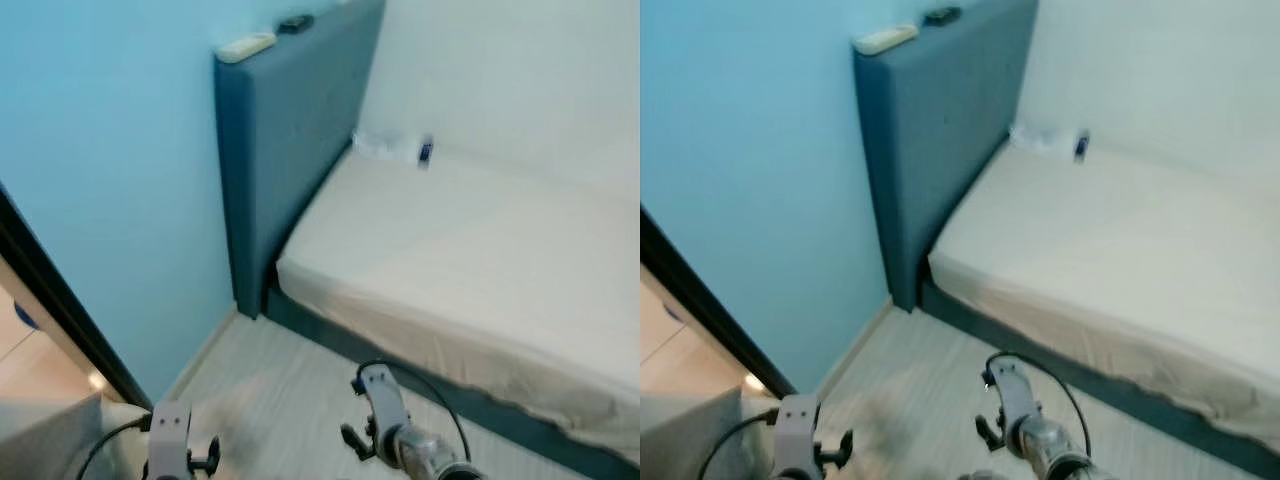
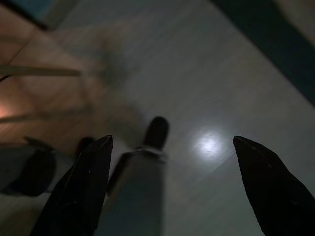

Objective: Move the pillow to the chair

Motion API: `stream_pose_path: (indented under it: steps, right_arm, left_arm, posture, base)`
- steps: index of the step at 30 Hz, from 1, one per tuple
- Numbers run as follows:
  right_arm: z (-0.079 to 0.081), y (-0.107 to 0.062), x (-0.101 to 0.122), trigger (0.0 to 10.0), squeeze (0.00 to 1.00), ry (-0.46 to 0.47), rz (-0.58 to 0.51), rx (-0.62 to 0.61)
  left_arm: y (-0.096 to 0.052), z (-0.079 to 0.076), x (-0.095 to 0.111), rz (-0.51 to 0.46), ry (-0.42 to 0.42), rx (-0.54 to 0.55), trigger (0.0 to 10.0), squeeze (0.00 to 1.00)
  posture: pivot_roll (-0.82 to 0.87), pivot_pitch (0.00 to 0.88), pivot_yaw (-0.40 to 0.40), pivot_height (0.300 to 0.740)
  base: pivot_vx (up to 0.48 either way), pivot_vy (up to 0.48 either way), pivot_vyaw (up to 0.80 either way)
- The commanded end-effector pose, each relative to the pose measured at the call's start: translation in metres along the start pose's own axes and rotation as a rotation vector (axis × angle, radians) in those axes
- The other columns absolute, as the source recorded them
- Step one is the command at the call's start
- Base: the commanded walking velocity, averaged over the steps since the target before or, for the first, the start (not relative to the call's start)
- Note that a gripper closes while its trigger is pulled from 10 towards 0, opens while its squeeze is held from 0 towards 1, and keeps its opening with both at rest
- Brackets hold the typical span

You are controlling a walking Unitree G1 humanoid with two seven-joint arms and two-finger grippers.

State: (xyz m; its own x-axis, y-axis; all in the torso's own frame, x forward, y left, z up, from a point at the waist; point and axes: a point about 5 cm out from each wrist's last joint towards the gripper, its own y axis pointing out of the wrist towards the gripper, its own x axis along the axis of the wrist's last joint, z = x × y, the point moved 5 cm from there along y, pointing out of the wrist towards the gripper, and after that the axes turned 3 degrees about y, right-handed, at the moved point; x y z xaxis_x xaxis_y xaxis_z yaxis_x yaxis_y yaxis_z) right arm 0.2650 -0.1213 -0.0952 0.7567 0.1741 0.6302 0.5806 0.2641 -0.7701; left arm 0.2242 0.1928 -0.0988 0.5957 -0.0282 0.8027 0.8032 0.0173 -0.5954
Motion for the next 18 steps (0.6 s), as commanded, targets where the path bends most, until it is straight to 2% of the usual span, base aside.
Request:
stream_pose_path:
  steps: [1,2,3,4,9,18]
  right_arm:
    - [-0.001,-0.001,-0.002,10.0,1.00,0.016,0.002,-0.003]
    - [-0.001,-0.001,-0.002,10.0,1.00,0.016,0.002,-0.003]
    - [-0.001,-0.001,-0.002,10.0,1.00,0.016,0.001,-0.003]
    - [-0.002,-0.001,-0.002,10.0,1.00,0.016,0.001,-0.003]
    - [-0.002,-0.001,-0.001,10.0,1.00,-0.013,0.009,0.000]
    - [-0.004,-0.001,0.000,10.0,1.00,-0.004,0.006,-0.011]
  left_arm:
    - [-0.003,-0.003,-0.013,0.057,0.033,-0.002,10.0,1.00]
    - [-0.003,-0.003,-0.013,0.057,0.033,-0.002,10.0,1.00]
    - [-0.003,-0.003,-0.015,0.067,0.031,0.001,10.0,0.75]
    - [-0.003,-0.003,-0.016,0.077,0.030,0.004,10.0,0.00]
    - [-0.003,-0.007,-0.020,0.100,0.031,0.001,10.0,0.00]
    - [-0.008,-0.004,-0.033,0.151,0.026,0.037,10.0,0.00]
  posture:
    - [0.08,0.100,-0.101,0.740]
    - [0.08,0.100,-0.101,0.740]
    - [0.08,0.097,-0.105,0.740]
    - [0.07,0.092,-0.110,0.740]
    - [0.07,0.080,-0.122,0.740]
    - [0.07,0.076,-0.113,0.740]
  base:
    - [0.000,0.000,-0.61]
    - [0.000,0.000,-0.61]
    - [0.000,0.000,-0.61]
    - [0.000,0.000,-0.63]
    - [0.000,0.000,-0.63]
    - [0.000,0.000,-0.64]
